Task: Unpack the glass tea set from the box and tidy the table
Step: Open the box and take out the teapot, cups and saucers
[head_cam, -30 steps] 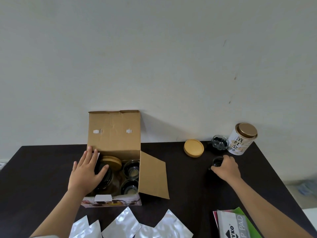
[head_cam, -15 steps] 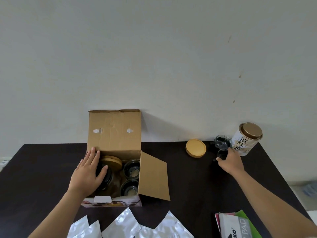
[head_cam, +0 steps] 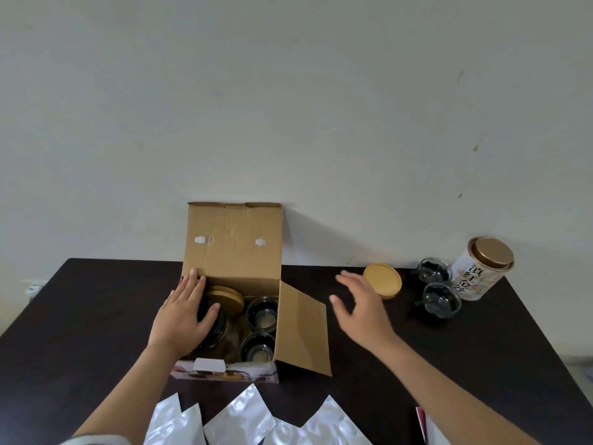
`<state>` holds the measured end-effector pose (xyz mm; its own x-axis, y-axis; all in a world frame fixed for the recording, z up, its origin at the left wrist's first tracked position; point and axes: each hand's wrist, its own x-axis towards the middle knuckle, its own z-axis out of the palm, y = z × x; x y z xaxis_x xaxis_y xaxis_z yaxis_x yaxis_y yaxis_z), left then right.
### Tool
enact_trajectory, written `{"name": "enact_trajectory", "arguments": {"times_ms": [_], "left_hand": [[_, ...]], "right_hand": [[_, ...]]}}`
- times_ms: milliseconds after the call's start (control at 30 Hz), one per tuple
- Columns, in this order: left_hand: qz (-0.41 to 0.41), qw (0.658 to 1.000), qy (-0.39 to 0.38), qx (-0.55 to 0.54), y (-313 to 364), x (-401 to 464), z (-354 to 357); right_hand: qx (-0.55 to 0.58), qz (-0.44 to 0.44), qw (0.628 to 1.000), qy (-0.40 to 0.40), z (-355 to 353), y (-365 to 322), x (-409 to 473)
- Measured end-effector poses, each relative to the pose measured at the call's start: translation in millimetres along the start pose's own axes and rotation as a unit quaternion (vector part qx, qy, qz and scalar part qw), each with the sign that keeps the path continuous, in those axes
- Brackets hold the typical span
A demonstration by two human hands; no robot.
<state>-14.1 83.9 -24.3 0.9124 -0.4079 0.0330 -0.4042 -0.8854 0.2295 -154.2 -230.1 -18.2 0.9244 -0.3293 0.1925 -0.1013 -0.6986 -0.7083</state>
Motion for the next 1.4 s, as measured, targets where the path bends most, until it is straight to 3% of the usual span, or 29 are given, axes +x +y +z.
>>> {"name": "enact_trajectory", "arguments": {"times_ms": [133,200,267,333,433,600,800,1033,1200,1300,1400], "left_hand": [[-0.003,1.0,-0.002,0.002,0,-1,0],[-0.005,1.0,-0.001,0.003,0,-2,-1],[-0.005,1.0,-0.003,0.005,1,-2,-1],[-0.004,1.0,-0.003,0.007,1,-2,-1],[-0.004,1.0,-0.002,0.005,0,-3,0],[-0.001,1.0,-0.002,0.002,-2,-1,1],[0.001,1.0,0.003,0.002,-2,-2,2],[0.006,1.0,0.005,0.004,-2,-2,1],[0.006,1.0,0.005,0.005,-2,-2,0],[0.005,1.0,0.002,0.001,-2,-2,0],[0.007,1.0,0.004,-0.003,-3,-1,0]], "right_hand": [[0.065,-0.107,0.985,-0.121,50,-84,5],[-0.004,-0.127,0.97,-0.209,75,-106,16],[-0.154,-0.12,0.943,-0.27,95,-117,29],[-0.272,-0.081,0.913,-0.293,109,-119,38],[-0.352,-0.051,0.887,-0.296,122,-114,42],[-0.359,-0.032,0.885,-0.295,131,-112,46],[-0.317,-0.007,0.914,-0.252,133,-111,50],[-0.346,-0.099,0.923,-0.136,131,-110,41],[-0.205,-0.095,0.969,-0.104,110,-114,31],[-0.051,-0.058,0.997,-0.029,79,-116,13],[0.071,-0.02,0.996,0.055,45,-100,-12]]}}
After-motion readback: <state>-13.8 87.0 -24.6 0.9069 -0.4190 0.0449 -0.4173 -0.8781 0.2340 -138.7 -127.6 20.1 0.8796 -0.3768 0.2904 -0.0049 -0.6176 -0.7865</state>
